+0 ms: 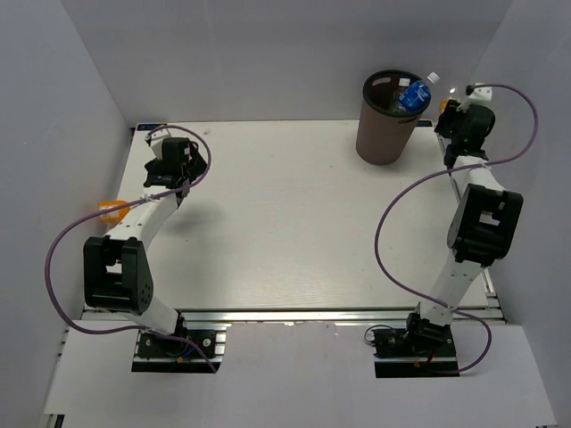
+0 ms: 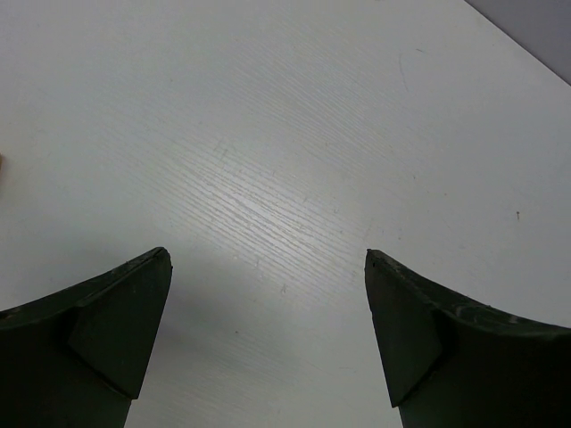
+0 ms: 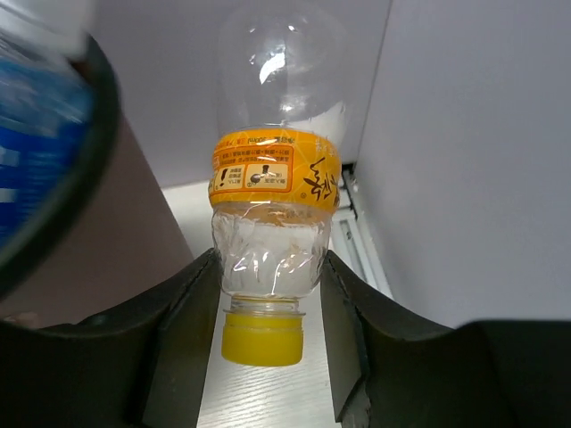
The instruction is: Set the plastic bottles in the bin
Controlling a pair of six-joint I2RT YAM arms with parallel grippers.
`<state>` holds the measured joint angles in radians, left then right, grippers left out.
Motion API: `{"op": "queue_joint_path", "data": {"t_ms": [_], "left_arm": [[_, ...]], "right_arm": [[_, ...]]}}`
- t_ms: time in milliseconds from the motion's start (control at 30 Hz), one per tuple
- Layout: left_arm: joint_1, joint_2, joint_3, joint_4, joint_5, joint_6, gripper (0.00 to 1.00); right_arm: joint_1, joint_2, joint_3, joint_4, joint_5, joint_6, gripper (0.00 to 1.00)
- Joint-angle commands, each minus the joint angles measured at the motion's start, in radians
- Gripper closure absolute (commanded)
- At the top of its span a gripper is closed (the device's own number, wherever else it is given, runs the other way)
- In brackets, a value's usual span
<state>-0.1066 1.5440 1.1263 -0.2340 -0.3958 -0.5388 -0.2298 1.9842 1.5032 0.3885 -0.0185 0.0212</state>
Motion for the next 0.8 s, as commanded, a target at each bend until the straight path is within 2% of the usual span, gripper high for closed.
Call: {"op": "queue_joint_path", "data": {"t_ms": [0,100,200,333,400,533,767], "left_arm": [[0.005,-0.067,-0.023,0.042,0.034,0.008,0.02],[0.005,-0.071,-0.045,0.065,0.066,0.0,0.02],[0.005,-0.071,-0.052,0.067,0.069,-0.007,0.02],[0.005,-0.076,-0.075,0.094,0.1,-0.023,0.02],[0.005,-0.078,-0.085,0.119,0.126,-0.029,0.02],[0.005,-0.076,-0.077,0.093,0.089,-0.043,0.02],[0.007,-0.076,-0.08,0.099,0.133,-0.05,0.02]], "right_arm": [[-0.017,-0.126,-0.066,0.114,-0.018,0.013,1.0],[-0.017,-0.258,-0.089,0.102,-0.083,0.016,1.0],[-0.014,-0.321,-0.064,0.084,-0.201,0.04,1.0],[0.01,-0.323,0.021,0.014,-0.418,0.068,1.0],[0.062,-0.291,0.098,-0.046,-0.457,0.034,1.0],[0.147,-0.228,0.184,-0.137,-0.385,-0.009,1.0],[0.182,-0.114,0.207,-0.05,-0.328,0.124,1.0]]}}
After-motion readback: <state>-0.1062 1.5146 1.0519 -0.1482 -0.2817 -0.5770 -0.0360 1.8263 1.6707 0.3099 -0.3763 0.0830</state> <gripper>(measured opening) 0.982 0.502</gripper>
